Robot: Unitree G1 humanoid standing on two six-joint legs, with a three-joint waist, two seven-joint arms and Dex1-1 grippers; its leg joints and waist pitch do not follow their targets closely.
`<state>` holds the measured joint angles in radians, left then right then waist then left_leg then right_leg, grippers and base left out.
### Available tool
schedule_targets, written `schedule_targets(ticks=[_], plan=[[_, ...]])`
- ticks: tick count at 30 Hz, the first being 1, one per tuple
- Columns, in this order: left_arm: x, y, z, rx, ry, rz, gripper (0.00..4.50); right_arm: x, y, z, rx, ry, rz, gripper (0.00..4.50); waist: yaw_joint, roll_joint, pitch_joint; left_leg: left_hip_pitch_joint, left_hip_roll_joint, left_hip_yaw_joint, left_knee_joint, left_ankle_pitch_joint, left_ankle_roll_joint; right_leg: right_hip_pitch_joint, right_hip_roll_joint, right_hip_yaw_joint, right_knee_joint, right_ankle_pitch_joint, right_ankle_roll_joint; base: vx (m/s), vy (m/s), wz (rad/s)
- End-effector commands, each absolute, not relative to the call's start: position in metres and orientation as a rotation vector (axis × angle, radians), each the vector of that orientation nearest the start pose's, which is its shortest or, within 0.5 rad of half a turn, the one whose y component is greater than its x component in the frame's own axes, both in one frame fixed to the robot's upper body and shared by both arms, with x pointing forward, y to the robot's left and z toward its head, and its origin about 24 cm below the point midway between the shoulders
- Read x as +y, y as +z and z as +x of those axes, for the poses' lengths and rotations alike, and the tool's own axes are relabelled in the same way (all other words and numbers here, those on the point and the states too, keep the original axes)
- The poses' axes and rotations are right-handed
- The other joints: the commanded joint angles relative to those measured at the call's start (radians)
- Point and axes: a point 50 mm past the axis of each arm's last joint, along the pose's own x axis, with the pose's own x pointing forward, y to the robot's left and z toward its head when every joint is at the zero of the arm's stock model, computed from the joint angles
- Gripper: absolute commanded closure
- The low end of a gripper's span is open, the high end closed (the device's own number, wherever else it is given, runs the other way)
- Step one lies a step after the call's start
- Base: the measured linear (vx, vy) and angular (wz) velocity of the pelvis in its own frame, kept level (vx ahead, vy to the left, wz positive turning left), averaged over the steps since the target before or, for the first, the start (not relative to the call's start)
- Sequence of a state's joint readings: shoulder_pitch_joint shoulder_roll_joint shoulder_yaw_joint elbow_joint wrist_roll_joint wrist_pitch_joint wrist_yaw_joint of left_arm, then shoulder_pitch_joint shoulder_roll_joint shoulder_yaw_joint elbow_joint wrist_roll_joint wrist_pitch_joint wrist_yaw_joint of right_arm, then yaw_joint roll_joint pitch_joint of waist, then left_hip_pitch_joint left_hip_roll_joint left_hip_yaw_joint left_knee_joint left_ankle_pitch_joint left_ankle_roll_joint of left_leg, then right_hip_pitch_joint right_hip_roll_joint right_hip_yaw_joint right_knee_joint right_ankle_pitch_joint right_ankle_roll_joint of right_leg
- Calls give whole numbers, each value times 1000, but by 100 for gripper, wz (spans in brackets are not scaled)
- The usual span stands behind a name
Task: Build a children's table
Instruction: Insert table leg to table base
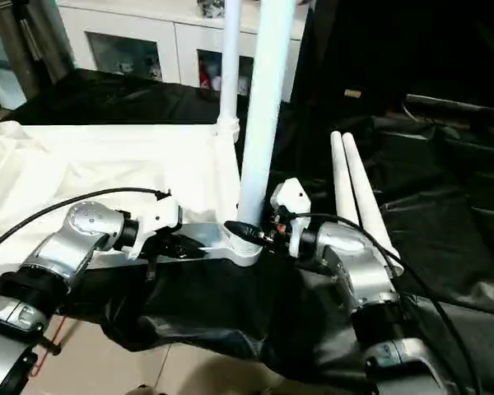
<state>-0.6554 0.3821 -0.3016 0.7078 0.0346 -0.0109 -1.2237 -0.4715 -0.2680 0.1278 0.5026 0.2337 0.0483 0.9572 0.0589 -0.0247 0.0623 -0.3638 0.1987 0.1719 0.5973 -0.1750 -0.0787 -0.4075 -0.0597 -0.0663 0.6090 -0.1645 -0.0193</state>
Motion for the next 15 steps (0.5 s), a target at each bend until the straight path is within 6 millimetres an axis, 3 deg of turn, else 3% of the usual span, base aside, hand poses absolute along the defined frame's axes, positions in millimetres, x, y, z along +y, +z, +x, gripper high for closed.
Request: schedule_targets(ticks=[1,3,6,8,13,15], plan=[[126,76,338,333,-1316,437,450,-140,20,315,317,851,-58,262,-1,4,-62,13,27,-11,-76,-313,9,40,-82,43,-100,-488,-150,0,0,0],[121,77,342,333,-1278,422,450,-139,18,320,315,767,-47,262,-9,2,-60,15,24,-16,-74,-338,-2,39,-85,36,-110,-570,-122,0,0,0],[115,78,349,332,-1204,423,450,-135,15,325,321,683,-26,262,-12,4,-58,22,21,-15,-71,-351,0,29,-82,35,-119,-600,-109,0,0,0],[112,79,353,331,-1168,425,450,-133,14,327,323,649,-19,262,-12,3,-58,19,20,-15,-71,-350,10,31,-82,33,-125,-613,-100,0,0,0],[83,83,375,361,-881,347,450,-103,10,342,368,479,46,262,-14,9,-62,27,22,-16,-71,-364,0,28,-78,27,-123,-558,-126,0,0,0],[77,83,376,363,-864,339,450,-96,10,342,378,476,53,262,-13,9,-62,18,24,-18,-76,-355,6,37,-80,27,-118,-513,-140,0,0,0]])
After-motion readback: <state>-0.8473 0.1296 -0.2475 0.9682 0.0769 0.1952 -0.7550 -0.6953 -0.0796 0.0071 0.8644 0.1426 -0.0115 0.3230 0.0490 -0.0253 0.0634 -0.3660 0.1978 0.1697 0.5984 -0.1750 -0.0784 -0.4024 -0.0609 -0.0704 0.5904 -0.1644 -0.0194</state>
